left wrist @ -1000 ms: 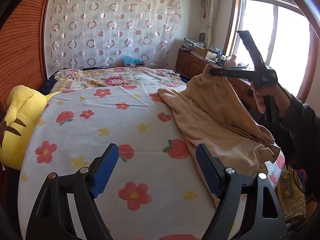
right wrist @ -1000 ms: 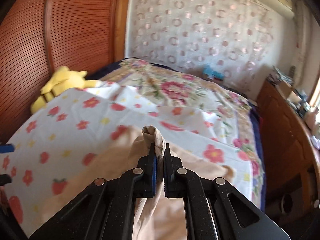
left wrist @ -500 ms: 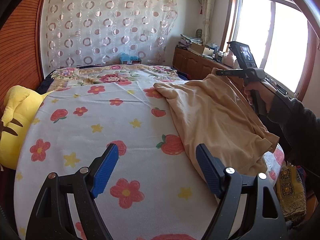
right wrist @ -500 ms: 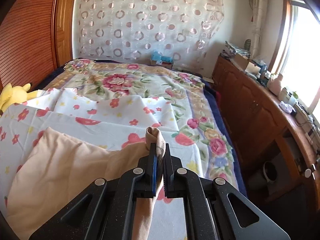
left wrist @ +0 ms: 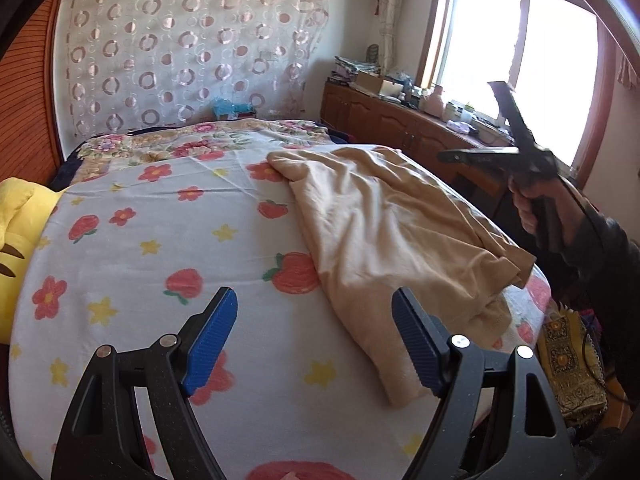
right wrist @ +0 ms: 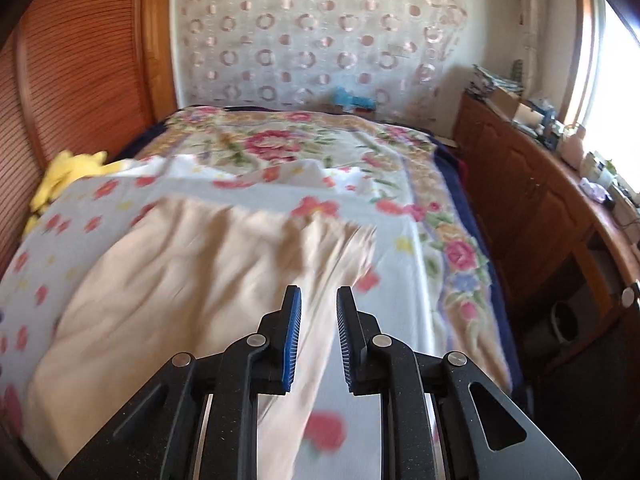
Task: Fold small clothes
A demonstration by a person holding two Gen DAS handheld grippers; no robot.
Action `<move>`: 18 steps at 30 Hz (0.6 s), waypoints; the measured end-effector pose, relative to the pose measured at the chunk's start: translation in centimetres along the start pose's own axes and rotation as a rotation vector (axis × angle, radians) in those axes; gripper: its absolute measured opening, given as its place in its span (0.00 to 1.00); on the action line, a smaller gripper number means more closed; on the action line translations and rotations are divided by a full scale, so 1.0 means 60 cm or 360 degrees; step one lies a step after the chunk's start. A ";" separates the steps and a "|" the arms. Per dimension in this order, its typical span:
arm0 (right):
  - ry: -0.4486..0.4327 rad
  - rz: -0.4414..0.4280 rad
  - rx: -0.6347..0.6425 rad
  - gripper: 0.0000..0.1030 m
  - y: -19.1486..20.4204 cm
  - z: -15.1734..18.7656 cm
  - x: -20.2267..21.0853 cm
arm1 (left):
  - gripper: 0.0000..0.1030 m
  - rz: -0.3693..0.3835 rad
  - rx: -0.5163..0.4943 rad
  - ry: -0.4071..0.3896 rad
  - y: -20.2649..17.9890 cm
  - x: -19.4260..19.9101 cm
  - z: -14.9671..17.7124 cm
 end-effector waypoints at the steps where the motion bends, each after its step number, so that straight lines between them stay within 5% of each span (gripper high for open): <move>1: -0.0002 -0.0029 0.0014 0.21 0.010 0.019 0.017 | 0.78 0.0017 -0.0016 0.0017 -0.009 -0.004 0.003; 5: 0.0002 -0.0098 0.0032 0.33 0.036 0.094 0.078 | 0.78 0.0058 -0.0082 0.0071 -0.038 -0.016 0.012; 10: 0.0031 -0.0162 0.0020 0.35 0.041 0.155 0.131 | 0.78 0.0093 -0.0098 0.0126 -0.051 -0.025 0.020; 18: -0.0009 -0.0178 -0.0024 0.35 0.015 0.173 0.157 | 0.77 0.0076 -0.0117 0.0182 -0.058 -0.036 0.030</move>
Point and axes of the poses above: each gripper's, at about its wrist camera, not at the fingertips, and x roughly against the way its jaws point, y to its left, z to its underside, the point moved 4 cm from there along -x, roughly the way its jaws point, and after that the axes turned 3 degrees about -z, right-handed, at the moved point
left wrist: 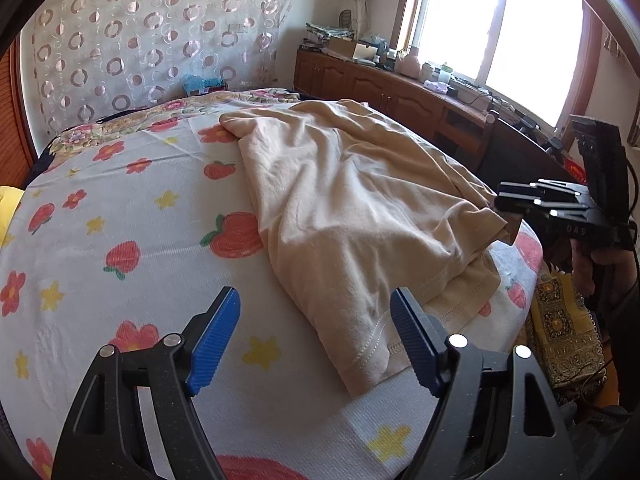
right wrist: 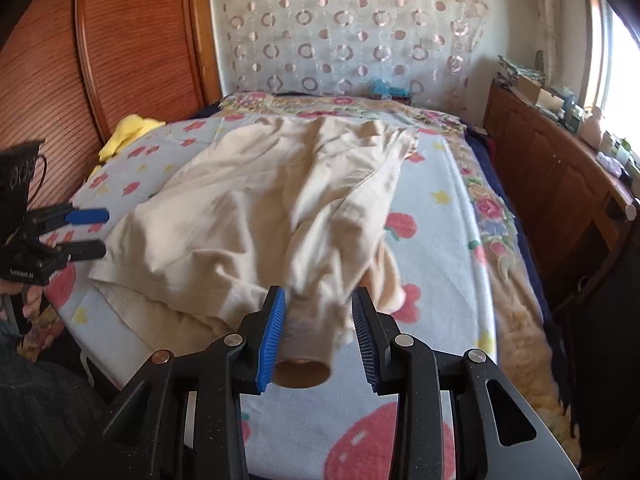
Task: Fold small clothes
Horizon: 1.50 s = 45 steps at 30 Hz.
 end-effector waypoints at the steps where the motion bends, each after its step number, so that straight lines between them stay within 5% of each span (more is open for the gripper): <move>1: -0.0026 0.0019 -0.0029 0.35 -0.007 0.003 0.008 | 0.77 -0.0005 -0.0003 0.0000 -0.001 0.000 0.000; 7: -0.0005 0.0135 -0.0143 0.35 -0.081 0.009 -0.001 | 0.77 -0.0015 -0.0005 0.0006 0.001 0.001 0.001; 16: 0.0083 -0.0049 -0.0113 0.34 -0.077 -0.015 -0.070 | 0.77 -0.0014 -0.0006 0.0038 0.001 -0.009 0.006; 17: 0.0086 -0.0080 -0.0111 0.31 -0.074 -0.018 -0.071 | 0.77 -0.0013 -0.0006 0.0037 0.001 -0.009 0.006; 19: 0.0082 -0.0148 -0.0061 0.04 -0.070 -0.021 -0.075 | 0.77 -0.0010 -0.0002 0.0031 0.001 -0.007 0.007; 30: -0.0168 -0.0044 -0.0058 0.02 -0.120 -0.093 0.114 | 0.77 -0.0005 0.0027 -0.0011 0.007 0.002 0.000; 36: -0.0111 0.0019 -0.0063 0.03 -0.119 -0.064 0.078 | 0.77 -0.0008 0.0027 -0.0011 0.007 0.003 0.000; 41: 0.0013 -0.0006 -0.0083 0.14 -0.085 -0.042 0.013 | 0.77 -0.0005 0.0026 0.0010 0.010 0.001 0.005; 43: 0.0010 0.0018 -0.0064 0.30 -0.072 -0.039 0.003 | 0.76 0.0007 0.0023 0.0015 0.008 -0.001 0.006; 45: -0.0030 0.0018 -0.0051 0.39 -0.061 -0.041 0.004 | 0.60 0.0026 0.0018 0.0008 0.005 -0.001 0.006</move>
Point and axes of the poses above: each gripper's, at about its wrist camera, not at the fingertips, and x roughly against the way its jaws point, y to its left, z to its underside, the point moved 4 cm from there along -x, roughly the way its jaws point, and after that the axes turned 3 degrees about -z, right-handed, at the moved point
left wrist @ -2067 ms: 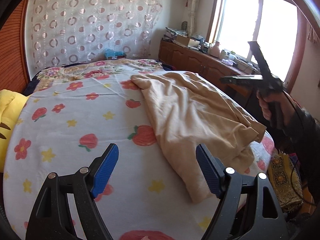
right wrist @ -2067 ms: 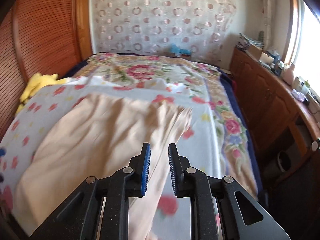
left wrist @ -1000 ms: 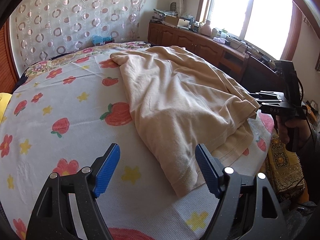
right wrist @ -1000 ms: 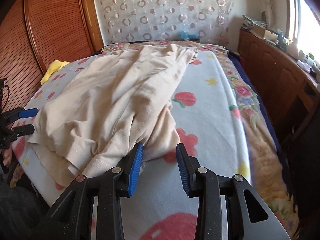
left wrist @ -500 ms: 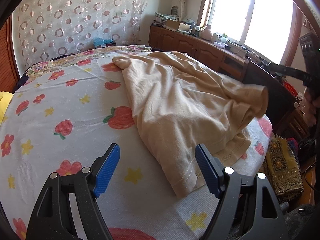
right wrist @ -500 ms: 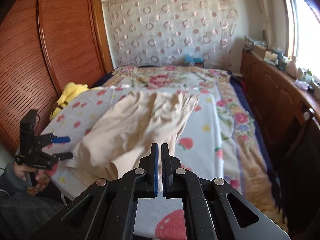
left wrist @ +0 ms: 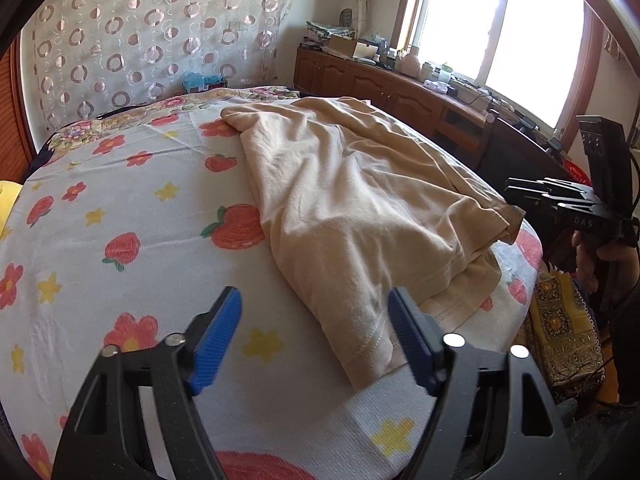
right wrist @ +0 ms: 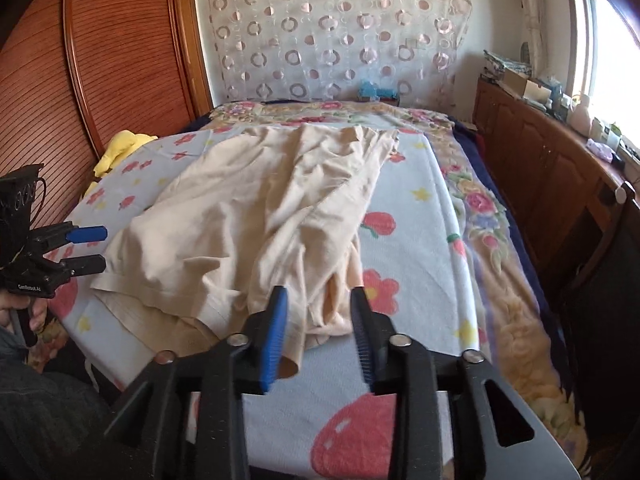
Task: Fold small clothes
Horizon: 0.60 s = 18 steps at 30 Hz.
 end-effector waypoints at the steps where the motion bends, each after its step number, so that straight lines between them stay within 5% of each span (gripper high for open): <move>1: -0.0020 -0.0014 -0.0004 0.45 0.004 -0.003 0.004 | 0.54 0.0009 -0.0004 0.0005 -0.001 -0.001 0.000; 6: -0.0048 -0.0059 0.0015 0.58 0.027 0.000 -0.022 | 0.45 0.0012 -0.0007 0.0037 -0.004 -0.013 0.001; 12: 0.0034 0.0075 -0.0033 0.62 0.000 0.021 -0.072 | 0.45 -0.0014 -0.0014 0.0044 -0.002 -0.017 0.001; 18: 0.0125 0.0011 -0.0097 0.64 -0.012 0.032 -0.087 | 0.45 -0.0018 -0.0016 0.0071 -0.003 -0.025 0.006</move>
Point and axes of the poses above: each gripper's, at about its wrist camera, not at the fingertips, and x roughly against the way its jaws point, y to its left, z to its underside, the point moved 4 cm from there along -x, roughly the way its jaws point, and after that the axes turned 3 degrees about -z, right-handed, at the moved point
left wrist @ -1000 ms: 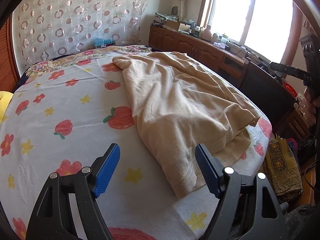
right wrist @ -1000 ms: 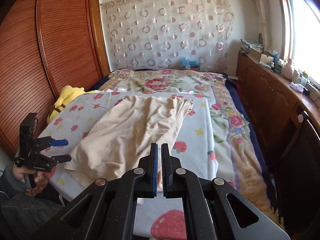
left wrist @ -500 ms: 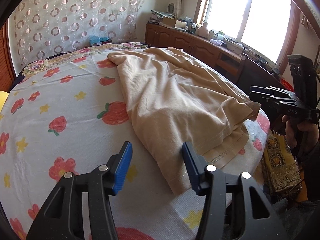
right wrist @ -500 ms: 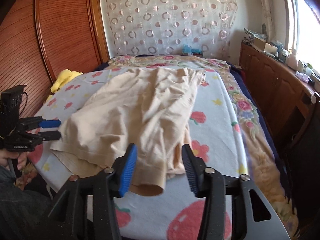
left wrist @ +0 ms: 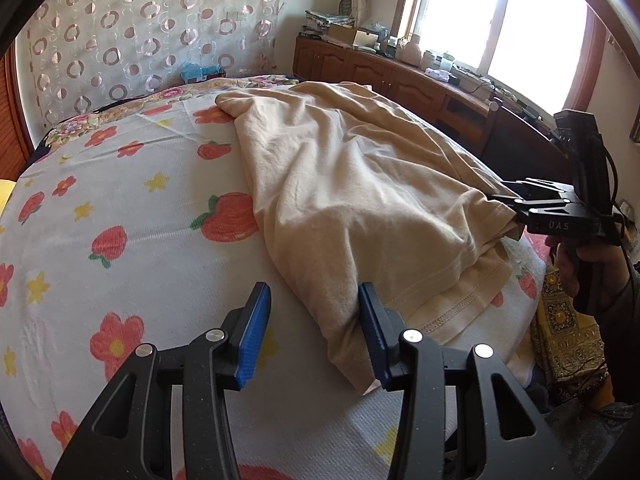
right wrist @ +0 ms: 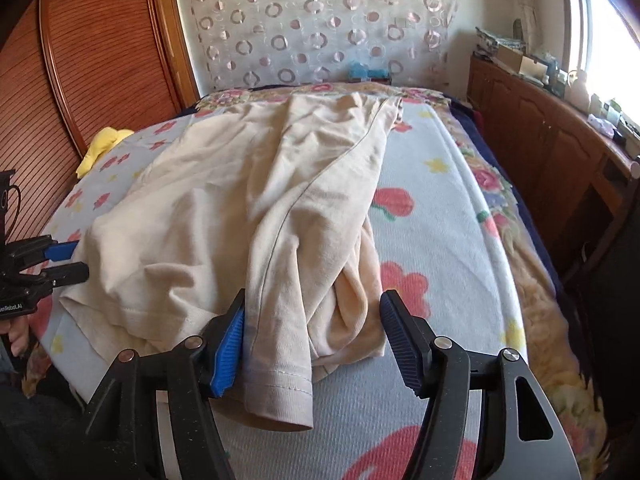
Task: Fold small clothes
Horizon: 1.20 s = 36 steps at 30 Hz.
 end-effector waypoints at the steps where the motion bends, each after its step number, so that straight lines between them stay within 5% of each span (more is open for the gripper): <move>1: 0.0001 -0.0004 0.0009 0.64 0.006 -0.001 -0.001 | 0.45 0.0000 -0.0001 0.0004 0.000 -0.001 0.001; 6: 0.0030 -0.0008 0.0082 0.62 0.016 -0.004 -0.001 | 0.45 0.0006 -0.0002 0.0012 0.001 -0.006 0.001; 8: 0.0033 -0.0045 0.0120 0.49 0.021 -0.004 0.002 | 0.32 0.0026 -0.0009 0.0012 -0.001 -0.006 0.002; 10: 0.0040 -0.0105 0.0146 0.22 0.029 -0.003 0.005 | 0.07 0.0099 -0.0003 0.0031 -0.005 -0.008 0.001; 13: 0.0053 -0.0224 0.0141 0.13 0.031 -0.004 -0.003 | 0.05 0.0127 -0.0033 0.0004 -0.013 0.002 -0.006; 24: -0.0247 -0.0286 0.0051 0.11 0.016 -0.055 0.066 | 0.05 0.0159 0.0071 -0.0302 0.012 0.085 -0.115; 30: -0.0324 -0.0276 -0.0025 0.11 -0.017 -0.172 0.060 | 0.04 0.0103 0.0101 -0.0304 0.061 0.037 -0.230; 36: -0.0207 -0.0222 -0.0081 0.13 -0.042 -0.278 -0.048 | 0.04 0.0009 0.0157 -0.0197 0.130 -0.068 -0.325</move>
Point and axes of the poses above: each gripper's, at about its wrist camera, not at the fingertips, and x roughly against the way its jaws point, y to its left, z to its underside, the point moved 4 cm from there along -x, roughly the way its jaws point, and after that the axes turned 3 degrees about -z, right-handed, at the moved point
